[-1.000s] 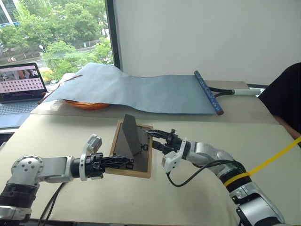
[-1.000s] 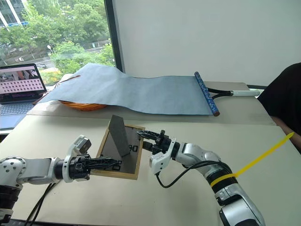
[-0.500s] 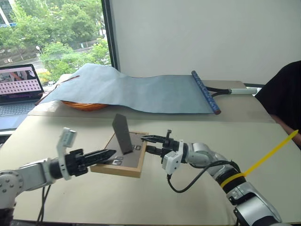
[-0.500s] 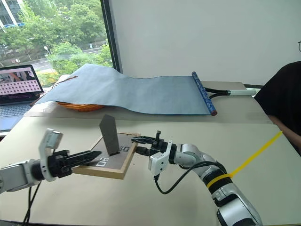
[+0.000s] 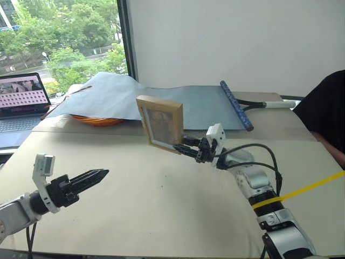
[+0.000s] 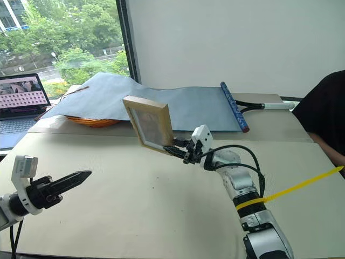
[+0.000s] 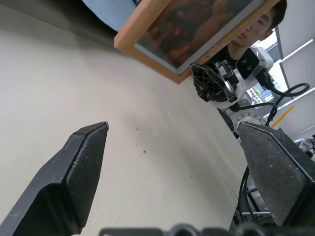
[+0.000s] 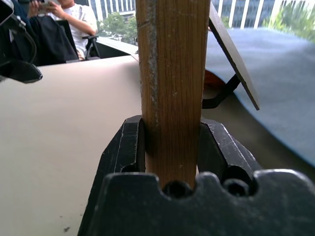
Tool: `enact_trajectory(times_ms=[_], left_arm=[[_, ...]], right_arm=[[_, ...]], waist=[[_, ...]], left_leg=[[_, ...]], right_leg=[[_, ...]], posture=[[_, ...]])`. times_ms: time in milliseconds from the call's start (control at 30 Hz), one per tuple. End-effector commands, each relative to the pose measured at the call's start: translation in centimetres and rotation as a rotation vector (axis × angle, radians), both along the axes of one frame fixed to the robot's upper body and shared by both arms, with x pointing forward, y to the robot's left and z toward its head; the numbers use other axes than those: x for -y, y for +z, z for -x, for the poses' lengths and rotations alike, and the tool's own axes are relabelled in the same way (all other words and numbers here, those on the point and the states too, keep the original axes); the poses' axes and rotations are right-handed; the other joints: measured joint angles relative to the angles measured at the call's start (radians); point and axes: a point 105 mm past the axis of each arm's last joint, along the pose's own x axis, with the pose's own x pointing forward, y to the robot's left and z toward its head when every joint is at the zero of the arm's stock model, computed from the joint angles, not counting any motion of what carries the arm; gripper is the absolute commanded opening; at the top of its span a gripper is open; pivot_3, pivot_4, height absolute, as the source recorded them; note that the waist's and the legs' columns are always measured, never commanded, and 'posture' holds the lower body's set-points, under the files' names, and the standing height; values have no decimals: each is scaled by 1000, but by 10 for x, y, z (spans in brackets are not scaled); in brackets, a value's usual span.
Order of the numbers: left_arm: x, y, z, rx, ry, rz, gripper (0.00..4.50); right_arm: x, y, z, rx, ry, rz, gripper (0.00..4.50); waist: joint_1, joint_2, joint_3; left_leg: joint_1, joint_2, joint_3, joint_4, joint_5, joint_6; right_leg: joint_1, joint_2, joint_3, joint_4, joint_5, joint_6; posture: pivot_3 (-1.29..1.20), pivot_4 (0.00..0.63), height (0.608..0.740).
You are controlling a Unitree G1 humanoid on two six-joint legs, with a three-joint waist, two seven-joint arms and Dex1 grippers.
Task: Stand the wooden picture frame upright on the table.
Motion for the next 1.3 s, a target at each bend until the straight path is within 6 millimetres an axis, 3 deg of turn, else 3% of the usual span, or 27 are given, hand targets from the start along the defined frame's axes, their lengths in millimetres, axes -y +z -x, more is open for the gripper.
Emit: enact_trajectory(times_ms=[33, 167, 567, 933, 1300], left_arm=[[7, 10, 8, 115, -17, -43, 4500], [11, 7, 15, 170, -42, -87, 4500], [8, 1, 6, 323, -49, -310, 4500], [11, -3, -4, 366, -76, -360, 4500], [12, -7, -16, 374, -84, -363, 4500]], right_arm=[[-5, 21, 6, -102, 70, -92, 1177], [-7, 11, 8, -198, 78, -95, 1177], [-2, -54, 11, -442, 28, -50, 1175], [0, -69, 23, -620, 17, -57, 1175], [-5, -63, 32, -434, 37, 83, 1175]], waist=[[0, 0, 0], [1, 0, 0], [2, 0, 0], [4, 0, 0], [3, 0, 0]], left_leg=[[0, 0, 0, 0, 0, 0], [-1, 0, 0, 0, 0, 0], [0, 0, 0, 1, 0, 0], [0, 0, 0, 2, 0, 0], [0, 0, 0, 1, 0, 0]], right_leg=[[-1, 0, 0, 0, 0, 0], [-1, 0, 0, 0, 0, 0], [0, 0, 0, 0, 0, 0], [1, 0, 0, 0, 0, 1], [1, 0, 0, 0, 0, 1]], posture=[[0, 150, 704], [0, 150, 704], [0, 150, 704], [0, 150, 704], [0, 150, 704]])
